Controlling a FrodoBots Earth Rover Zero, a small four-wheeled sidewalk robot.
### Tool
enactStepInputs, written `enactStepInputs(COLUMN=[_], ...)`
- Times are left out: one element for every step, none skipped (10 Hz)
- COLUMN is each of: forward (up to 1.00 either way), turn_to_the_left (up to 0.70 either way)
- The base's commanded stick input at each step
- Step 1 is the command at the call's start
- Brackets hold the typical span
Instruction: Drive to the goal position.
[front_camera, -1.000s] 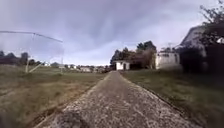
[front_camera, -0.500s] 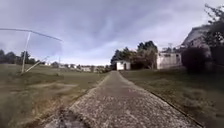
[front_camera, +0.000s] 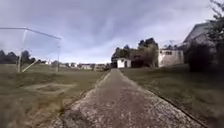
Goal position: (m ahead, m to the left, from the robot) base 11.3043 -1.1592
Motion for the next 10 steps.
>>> enactStepInputs(forward=[0.85, 0.85, 0.85, 0.85, 0.85, 0.85, 0.85, 0.85, 0.85, 0.85], turn_to_the_left=[0.00, 0.00, 0.00, 0.00, 0.00, 0.00, 0.00, 0.00, 0.00, -0.17])
